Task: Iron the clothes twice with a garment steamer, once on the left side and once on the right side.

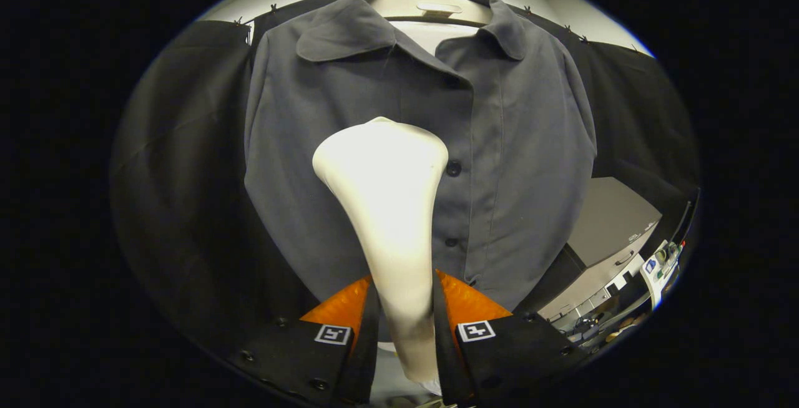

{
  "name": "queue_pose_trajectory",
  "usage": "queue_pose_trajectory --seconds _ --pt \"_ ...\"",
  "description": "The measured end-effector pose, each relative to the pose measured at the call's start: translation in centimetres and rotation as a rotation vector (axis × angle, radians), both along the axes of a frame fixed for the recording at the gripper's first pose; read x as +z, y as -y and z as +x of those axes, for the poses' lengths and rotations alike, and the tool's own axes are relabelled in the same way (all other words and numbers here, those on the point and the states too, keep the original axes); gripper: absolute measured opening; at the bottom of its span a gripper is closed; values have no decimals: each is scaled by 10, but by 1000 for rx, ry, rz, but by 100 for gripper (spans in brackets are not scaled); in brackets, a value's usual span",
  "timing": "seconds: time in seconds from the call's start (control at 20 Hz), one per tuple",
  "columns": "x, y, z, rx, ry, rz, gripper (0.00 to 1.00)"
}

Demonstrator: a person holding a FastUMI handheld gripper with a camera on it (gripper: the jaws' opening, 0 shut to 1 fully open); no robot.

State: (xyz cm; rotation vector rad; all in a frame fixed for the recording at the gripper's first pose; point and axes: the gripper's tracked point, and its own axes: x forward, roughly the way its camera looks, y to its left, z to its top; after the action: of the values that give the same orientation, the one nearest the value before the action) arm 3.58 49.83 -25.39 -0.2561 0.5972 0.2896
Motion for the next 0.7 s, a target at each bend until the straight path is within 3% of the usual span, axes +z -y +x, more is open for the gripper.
queue_pose_trajectory --seconds 0.7 --pt "-104 33 -9 -47 -165 -62 48"
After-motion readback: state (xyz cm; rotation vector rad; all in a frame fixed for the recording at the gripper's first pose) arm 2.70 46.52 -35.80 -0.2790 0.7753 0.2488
